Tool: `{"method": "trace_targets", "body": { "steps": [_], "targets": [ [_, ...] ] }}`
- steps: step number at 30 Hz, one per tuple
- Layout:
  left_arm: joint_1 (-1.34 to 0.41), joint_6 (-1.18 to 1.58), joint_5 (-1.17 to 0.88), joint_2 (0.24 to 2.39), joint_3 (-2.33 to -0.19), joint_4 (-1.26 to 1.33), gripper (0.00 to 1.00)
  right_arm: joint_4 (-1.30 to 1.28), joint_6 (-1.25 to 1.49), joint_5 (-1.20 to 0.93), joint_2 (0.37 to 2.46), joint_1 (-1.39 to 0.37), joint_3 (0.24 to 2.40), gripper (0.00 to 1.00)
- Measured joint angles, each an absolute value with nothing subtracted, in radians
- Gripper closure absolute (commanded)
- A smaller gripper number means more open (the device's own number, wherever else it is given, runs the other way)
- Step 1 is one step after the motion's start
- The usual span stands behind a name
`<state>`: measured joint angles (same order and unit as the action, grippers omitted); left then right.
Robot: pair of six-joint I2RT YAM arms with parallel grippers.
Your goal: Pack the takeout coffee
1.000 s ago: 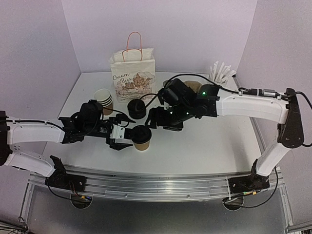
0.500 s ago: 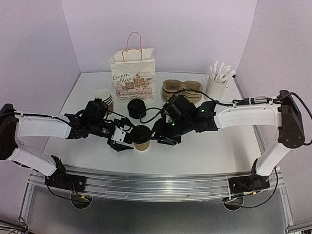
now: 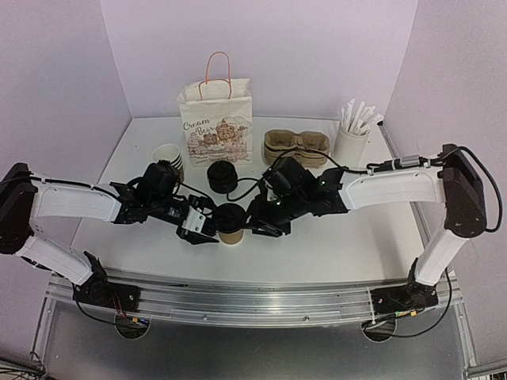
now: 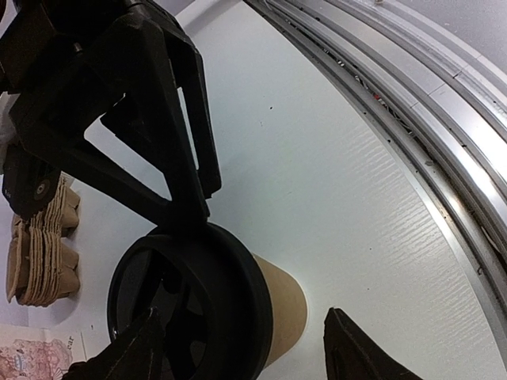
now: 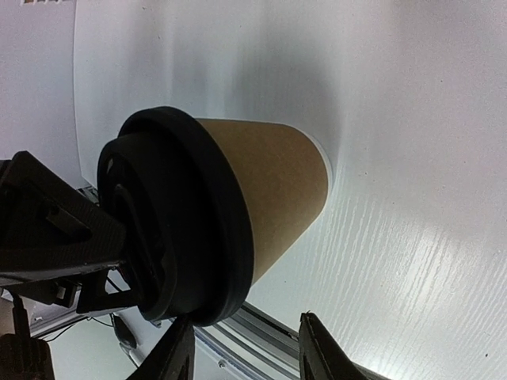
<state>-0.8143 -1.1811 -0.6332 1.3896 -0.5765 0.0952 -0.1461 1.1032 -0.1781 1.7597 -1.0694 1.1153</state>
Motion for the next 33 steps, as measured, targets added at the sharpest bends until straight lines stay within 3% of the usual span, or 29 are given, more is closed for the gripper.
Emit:
{"method": "trace_targets", "body": {
  "steps": [33],
  "targets": [
    [-0.812,-1.107,-0.634,1.423,-0.531,0.247,0.52,-0.098,1.118,-0.235,1.854,-1.001,1.185,0.66]
  ]
}}
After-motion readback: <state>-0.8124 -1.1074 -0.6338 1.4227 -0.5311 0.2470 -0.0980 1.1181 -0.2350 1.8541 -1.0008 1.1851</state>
